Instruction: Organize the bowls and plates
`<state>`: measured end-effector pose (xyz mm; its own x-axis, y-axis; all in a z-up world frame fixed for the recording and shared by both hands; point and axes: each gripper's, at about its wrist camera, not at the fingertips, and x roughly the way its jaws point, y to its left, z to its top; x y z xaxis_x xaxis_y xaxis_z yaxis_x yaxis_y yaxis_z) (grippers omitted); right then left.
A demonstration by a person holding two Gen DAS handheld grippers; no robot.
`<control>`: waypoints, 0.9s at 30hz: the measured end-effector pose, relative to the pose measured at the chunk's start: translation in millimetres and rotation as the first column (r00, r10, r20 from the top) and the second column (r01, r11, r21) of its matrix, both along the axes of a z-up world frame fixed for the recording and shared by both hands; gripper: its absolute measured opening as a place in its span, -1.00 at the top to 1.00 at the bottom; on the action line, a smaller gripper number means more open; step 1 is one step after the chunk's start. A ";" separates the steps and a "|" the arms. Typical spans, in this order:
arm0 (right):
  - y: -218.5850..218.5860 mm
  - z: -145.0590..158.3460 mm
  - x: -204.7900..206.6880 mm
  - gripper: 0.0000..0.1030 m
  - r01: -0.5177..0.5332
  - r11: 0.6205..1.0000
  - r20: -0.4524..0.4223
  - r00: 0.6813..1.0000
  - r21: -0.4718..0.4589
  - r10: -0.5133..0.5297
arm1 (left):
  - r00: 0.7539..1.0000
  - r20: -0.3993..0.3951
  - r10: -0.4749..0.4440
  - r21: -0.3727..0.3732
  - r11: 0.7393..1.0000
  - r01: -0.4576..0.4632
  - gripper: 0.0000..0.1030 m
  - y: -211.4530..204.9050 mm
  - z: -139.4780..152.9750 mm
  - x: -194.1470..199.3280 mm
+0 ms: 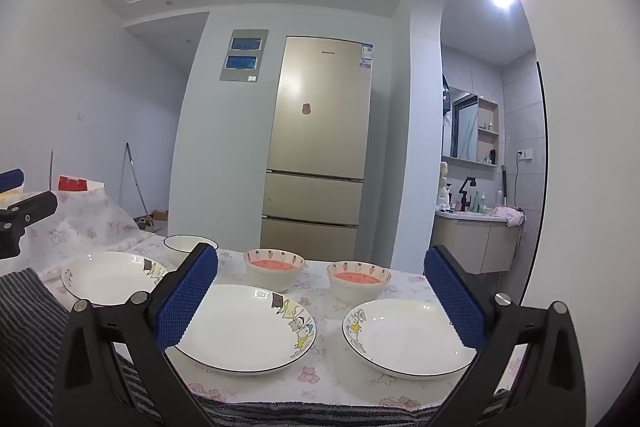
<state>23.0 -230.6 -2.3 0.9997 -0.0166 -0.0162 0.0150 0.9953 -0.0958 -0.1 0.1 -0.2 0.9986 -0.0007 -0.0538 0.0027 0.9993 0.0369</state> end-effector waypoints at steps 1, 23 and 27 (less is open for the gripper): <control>-0.2 -0.1 0.4 -1.00 -0.001 1.000 -0.003 1.000 0.002 0.001 | 1.000 0.000 0.001 0.005 1.000 -0.001 -1.00 -0.9 0.0 0.1; 2.3 -1.0 5.8 -1.00 -0.001 1.000 -0.021 1.000 0.005 0.001 | 1.000 -0.020 0.010 0.025 1.000 -0.010 -1.00 -3.1 -4.1 8.3; 2.3 -1.0 5.9 -1.00 -0.001 1.000 -0.021 1.000 0.006 0.001 | 1.000 -0.019 0.010 0.026 1.000 -0.010 -1.00 -3.9 -5.0 8.1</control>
<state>28.9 -228.3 -3.3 0.9992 -0.0156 -0.0377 0.0121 0.9958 -0.0904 8.0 -3.9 -5.2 0.9973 0.0110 -0.0724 -0.0065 0.9980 0.0632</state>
